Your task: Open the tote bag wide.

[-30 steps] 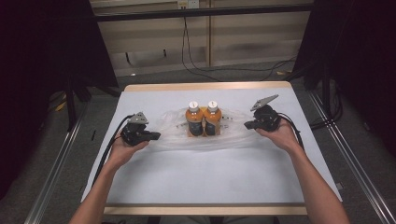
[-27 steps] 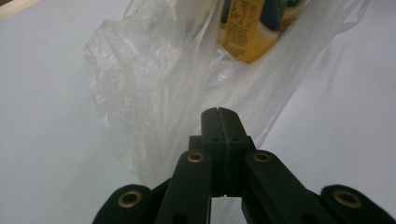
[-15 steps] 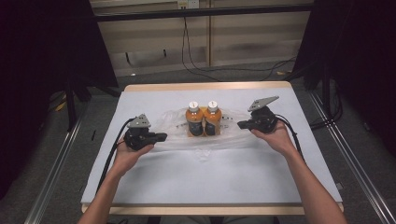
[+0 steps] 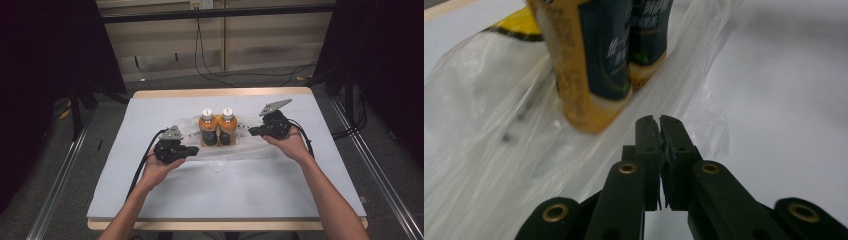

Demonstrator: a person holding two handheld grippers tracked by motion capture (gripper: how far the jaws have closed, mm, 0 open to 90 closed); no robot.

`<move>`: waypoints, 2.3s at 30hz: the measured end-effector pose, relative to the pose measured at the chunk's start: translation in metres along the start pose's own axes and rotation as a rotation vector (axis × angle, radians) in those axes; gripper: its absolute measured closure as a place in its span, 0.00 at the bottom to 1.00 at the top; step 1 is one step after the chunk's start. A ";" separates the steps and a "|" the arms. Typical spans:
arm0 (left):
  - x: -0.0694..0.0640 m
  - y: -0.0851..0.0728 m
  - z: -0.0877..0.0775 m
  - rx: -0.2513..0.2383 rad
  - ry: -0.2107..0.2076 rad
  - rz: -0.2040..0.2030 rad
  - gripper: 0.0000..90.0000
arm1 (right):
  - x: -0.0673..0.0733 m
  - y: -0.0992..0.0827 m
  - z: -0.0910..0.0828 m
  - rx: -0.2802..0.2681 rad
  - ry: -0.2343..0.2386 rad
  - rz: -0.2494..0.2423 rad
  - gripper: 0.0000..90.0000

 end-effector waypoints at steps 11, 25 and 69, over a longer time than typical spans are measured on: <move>0.007 0.025 0.041 0.001 -0.015 0.005 1.00 | 0.000 0.024 0.026 0.049 0.015 -0.030 1.00; 0.012 0.016 0.074 0.042 0.015 0.023 1.00 | 0.012 0.023 0.076 0.159 0.061 -0.020 1.00; -0.019 -0.013 0.081 0.141 -0.133 0.042 1.00 | -0.006 0.036 0.131 0.237 -0.041 0.175 1.00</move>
Point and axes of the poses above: each handheld gripper's, and its own axes: z roughly forward along the jaws, y roughly out of its top, x roughly to its left, the point moved 4 cm from there along z, roughly forward along the jaws, and after that the axes turned 15 degrees about -y, right-handed, at the moved point
